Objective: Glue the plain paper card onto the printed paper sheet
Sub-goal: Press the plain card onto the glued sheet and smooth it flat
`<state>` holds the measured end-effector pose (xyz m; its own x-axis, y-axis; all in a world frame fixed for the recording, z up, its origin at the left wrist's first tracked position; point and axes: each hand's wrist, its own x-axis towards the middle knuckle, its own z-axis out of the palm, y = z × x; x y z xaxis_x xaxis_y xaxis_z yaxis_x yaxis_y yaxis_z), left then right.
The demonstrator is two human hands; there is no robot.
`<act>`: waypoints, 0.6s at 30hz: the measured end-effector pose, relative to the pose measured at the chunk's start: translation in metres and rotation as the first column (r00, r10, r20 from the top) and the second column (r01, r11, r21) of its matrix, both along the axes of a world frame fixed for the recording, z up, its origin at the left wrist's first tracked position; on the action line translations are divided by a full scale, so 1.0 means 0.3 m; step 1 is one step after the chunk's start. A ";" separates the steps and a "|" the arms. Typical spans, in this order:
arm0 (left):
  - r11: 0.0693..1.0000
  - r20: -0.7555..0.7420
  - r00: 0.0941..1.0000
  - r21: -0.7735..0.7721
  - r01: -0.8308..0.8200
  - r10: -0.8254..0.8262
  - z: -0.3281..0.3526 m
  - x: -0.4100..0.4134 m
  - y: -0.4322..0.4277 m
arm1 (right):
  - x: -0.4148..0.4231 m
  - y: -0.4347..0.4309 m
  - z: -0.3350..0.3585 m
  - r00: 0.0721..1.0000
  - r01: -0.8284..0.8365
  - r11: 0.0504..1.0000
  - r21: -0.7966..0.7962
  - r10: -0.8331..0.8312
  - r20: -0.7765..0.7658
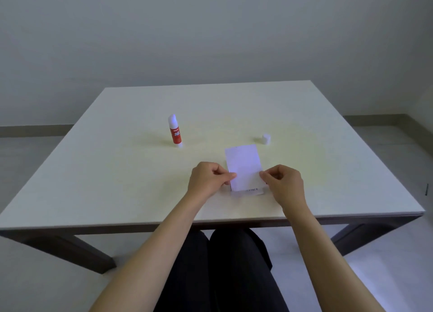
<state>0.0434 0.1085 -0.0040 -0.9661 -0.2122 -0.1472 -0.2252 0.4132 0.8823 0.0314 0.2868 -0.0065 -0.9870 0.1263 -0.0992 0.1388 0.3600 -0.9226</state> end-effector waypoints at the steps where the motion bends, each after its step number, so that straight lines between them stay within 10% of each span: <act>1: 0.999 0.022 1.000 -0.035 0.009 -0.008 -0.003 0.000 0.001 | 0.002 0.004 -0.006 1.000 -0.018 0.998 0.054 0.018 0.005; 18: 0.976 0.108 0.994 -0.211 0.053 -0.030 -0.014 -0.019 -0.008 | -0.013 0.003 -0.021 0.991 -0.135 0.963 0.232 0.134 0.020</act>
<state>0.0376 0.1062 -0.0083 -0.9566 -0.2095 -0.2027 -0.2894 0.6000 0.7458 0.0274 0.2877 -0.0127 -0.9961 0.0123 -0.0873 0.0783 0.5796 -0.8111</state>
